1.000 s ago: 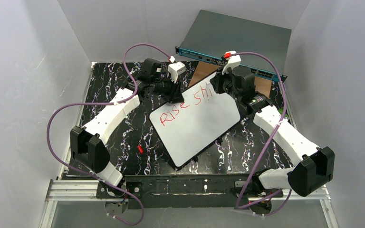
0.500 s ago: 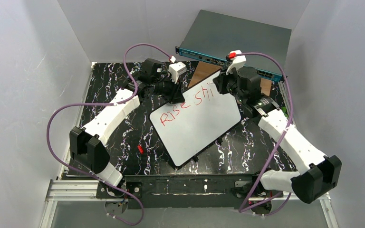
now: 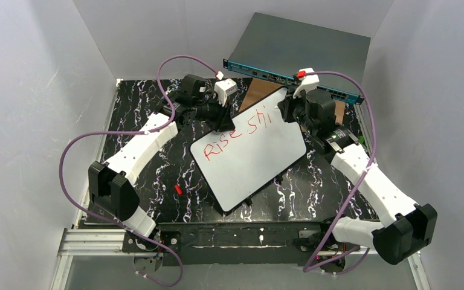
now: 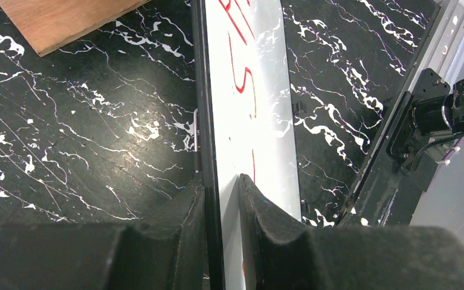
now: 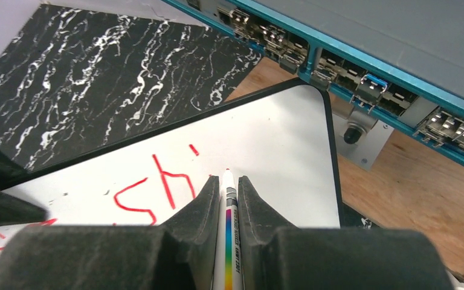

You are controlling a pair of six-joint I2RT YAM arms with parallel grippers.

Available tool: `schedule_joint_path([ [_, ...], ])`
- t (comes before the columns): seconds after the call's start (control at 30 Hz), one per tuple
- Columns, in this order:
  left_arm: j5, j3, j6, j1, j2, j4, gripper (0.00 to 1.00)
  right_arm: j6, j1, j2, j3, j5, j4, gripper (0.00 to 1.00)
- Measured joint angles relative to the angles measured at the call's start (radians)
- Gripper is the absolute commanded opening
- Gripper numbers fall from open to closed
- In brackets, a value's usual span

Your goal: Write a sentence on the whiteboard

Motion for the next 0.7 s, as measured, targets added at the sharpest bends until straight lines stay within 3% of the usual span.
schedule_joint_path([
  [0.7,0.0,0.0,0.002,0.0,-0.001,-0.002,0.0,0.023,-0.032,0.084,-0.002,-0.04,0.022,0.01],
])
